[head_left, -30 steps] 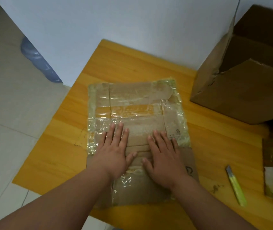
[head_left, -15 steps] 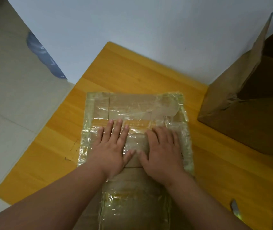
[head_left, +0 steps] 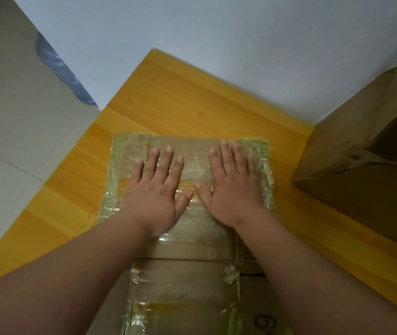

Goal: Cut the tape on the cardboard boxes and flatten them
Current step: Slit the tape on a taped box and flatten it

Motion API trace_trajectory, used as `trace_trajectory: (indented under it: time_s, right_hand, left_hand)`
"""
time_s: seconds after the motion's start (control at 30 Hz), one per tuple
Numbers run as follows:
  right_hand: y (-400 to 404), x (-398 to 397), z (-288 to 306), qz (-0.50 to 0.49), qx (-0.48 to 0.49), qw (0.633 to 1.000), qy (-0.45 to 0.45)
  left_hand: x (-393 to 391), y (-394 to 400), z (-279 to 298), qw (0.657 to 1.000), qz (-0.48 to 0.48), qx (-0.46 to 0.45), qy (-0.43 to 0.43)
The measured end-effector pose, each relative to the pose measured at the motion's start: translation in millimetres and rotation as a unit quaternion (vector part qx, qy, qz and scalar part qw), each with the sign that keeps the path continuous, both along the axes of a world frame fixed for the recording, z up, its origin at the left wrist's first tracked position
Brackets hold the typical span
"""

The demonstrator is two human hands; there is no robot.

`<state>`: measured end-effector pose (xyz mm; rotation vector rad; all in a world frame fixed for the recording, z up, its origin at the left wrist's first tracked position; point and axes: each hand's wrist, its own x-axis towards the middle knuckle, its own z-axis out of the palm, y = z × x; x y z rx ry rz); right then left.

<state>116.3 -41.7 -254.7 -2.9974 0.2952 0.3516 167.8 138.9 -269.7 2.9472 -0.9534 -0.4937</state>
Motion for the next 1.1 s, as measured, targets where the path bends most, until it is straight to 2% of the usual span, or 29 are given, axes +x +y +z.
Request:
trace_trajectory:
  time_s: [0.3,0.47,0.6,0.7,0.8,0.87,0.93,1.0,1.1]
  right_hand:
    - [1,3,0,-0.034,0.000,0.998,0.055]
    - [27,-50,13,-0.082,0.039,0.995,-0.035]
    - [50,-111,6,-0.080,0.045,0.994,0.059]
    - [52,-112,3,-0.109,0.053,0.991,0.064]
    - [59,-105,10,-0.148,0.069,0.985,0.048]
    - [72,-113,19,-0.155,0.079,0.985,0.016]
    - [92,-132,26,-0.115,0.100,0.988,-0.004]
    - [111,-150,29,-0.068,0.107,0.992,0.022]
    - [117,-142,27,-0.052,0.080,0.994,0.059]
  left_hand:
    - [9,-1,7,0.999,-0.010,0.005,0.046]
    - [15,10,20,0.997,-0.010,0.013,0.071]
    - [-7,29,40,0.999,-0.004,-0.024,0.029]
    - [-44,49,57,0.996,-0.065,-0.057,0.023]
    - [-71,80,55,0.981,-0.180,0.014,0.068]
    - [-66,98,51,0.973,-0.214,0.045,0.075]
    - [-52,110,48,0.975,-0.212,0.041,0.060]
    - [-34,116,47,0.982,-0.175,0.044,0.053]
    - [-11,116,46,0.991,-0.121,0.056,0.030]
